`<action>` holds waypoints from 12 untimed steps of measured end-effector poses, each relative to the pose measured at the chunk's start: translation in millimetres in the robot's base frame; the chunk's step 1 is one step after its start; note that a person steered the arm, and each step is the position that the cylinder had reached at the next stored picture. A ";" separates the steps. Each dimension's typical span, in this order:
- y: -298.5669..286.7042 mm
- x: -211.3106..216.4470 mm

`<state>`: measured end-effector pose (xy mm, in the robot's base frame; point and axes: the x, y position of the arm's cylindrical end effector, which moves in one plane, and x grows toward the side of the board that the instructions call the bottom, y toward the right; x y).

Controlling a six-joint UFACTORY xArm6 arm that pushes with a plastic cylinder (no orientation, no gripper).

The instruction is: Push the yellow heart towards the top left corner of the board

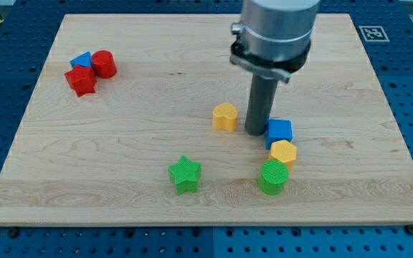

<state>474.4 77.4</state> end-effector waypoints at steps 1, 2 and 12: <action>-1.1 -5.7; -0.1 25.8; 19.5 -125.0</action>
<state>349.4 96.9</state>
